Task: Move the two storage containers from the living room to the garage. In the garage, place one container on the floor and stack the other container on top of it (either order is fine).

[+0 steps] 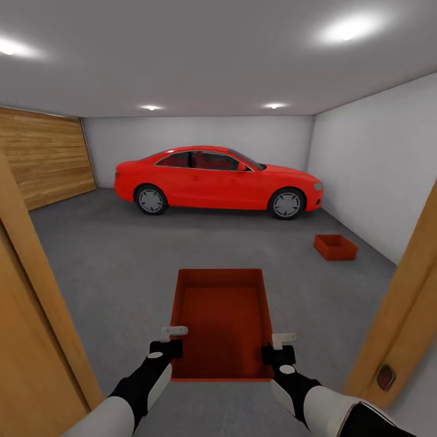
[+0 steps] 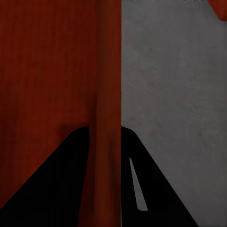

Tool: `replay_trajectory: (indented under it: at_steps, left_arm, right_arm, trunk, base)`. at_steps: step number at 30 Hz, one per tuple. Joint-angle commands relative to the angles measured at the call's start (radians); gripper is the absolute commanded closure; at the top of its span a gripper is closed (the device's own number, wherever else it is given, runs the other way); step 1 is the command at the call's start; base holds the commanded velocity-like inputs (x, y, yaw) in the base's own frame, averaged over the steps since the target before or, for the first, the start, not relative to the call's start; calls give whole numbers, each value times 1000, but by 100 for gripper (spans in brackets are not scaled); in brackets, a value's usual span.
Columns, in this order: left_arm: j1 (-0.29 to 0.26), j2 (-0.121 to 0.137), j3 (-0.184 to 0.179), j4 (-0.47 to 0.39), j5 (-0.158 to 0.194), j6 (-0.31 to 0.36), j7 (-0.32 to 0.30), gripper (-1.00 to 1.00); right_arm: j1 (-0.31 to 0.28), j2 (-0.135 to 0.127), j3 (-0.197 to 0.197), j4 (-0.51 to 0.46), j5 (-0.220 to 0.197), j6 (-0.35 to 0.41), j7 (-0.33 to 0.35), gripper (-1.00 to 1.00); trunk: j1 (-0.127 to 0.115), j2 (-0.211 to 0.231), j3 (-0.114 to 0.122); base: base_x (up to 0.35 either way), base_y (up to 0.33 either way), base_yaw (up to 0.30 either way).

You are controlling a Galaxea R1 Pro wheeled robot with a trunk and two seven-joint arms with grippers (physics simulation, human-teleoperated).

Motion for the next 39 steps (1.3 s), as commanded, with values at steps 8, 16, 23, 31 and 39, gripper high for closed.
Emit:
replay_trajectory:
  at_steps: [8,16,23,31,39]
  left_arm:
    - [-1,3,20,-3,-6,7,17,100]
    - [-1,3,20,-5,-6,7,17,100]
    - [-1,3,20,-5,-6,7,17,100]
    - [-1,3,20,-5,-6,7,17,100]
    - [-1,3,20,-4,-6,8,17,100]
  right_arm:
    - [-1,-5,-53,2,-21,-10,-3,100]
    - [-1,-5,-53,2,-21,-10,-3,100]
    - [-1,-4,-53,2,-21,-10,-3,100]
    - [-1,-4,-52,2,-21,-10,-3,100]
    - [-1,-5,-53,2,-23,-10,-3,100]
  trunk:
    - [1,-2,-2]
    - [1,-2,-2]
    - [1,-2,-2]
    - [1,-2,-2]
    - [1,-2,-2]
  base:
    - [61,67,0]
    - [54,123,0]
    - [8,17,0]
    - [1,1,-84]
    - [0,0,-114]
